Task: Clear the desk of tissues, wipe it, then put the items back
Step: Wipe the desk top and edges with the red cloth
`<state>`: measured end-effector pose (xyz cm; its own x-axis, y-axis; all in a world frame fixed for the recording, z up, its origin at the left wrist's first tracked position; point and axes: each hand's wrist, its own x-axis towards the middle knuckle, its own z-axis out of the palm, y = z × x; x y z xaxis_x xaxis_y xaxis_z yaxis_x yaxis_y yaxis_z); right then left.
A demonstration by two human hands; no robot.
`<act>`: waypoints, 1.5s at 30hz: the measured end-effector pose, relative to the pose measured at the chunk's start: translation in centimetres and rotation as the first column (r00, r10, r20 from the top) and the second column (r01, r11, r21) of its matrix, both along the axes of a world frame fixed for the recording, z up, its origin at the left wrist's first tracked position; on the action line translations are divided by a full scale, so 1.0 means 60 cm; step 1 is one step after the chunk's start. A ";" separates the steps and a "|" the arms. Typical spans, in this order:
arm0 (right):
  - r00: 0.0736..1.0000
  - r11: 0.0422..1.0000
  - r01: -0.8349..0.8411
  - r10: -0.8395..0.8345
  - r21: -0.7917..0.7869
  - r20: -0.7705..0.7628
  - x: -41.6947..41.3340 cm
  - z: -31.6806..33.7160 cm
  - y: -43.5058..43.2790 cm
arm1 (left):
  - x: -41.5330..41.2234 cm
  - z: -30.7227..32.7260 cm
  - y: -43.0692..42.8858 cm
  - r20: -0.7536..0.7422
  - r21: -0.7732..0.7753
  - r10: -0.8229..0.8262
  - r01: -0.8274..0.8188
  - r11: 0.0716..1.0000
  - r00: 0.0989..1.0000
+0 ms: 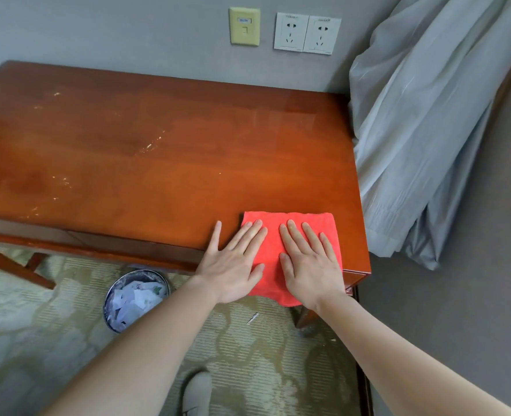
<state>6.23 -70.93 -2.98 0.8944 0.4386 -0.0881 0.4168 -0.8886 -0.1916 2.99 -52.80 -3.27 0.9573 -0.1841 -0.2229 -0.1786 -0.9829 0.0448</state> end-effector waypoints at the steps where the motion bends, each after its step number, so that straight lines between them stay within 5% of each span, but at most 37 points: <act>1: 1.000 1.000 -0.015 0.016 0.016 -0.007 -0.003 -0.001 0.012 | -0.004 0.001 0.016 -0.001 0.013 0.011 -0.011 1.000 1.000; 12: 0.995 0.995 -0.094 0.095 0.011 -0.024 0.039 -0.001 0.076 | 0.026 0.015 0.077 -0.039 -0.055 0.130 -0.132 0.990 0.991; 23: 1.000 0.999 -0.015 0.015 0.052 0.001 0.138 -0.007 0.139 | 0.150 0.011 0.145 -0.041 -0.041 0.054 -0.056 0.998 0.998; 45: 0.981 0.982 0.190 -0.189 -0.010 0.035 0.606 0.001 0.233 | 0.680 -0.001 0.248 0.004 -0.075 -0.166 0.166 0.983 0.986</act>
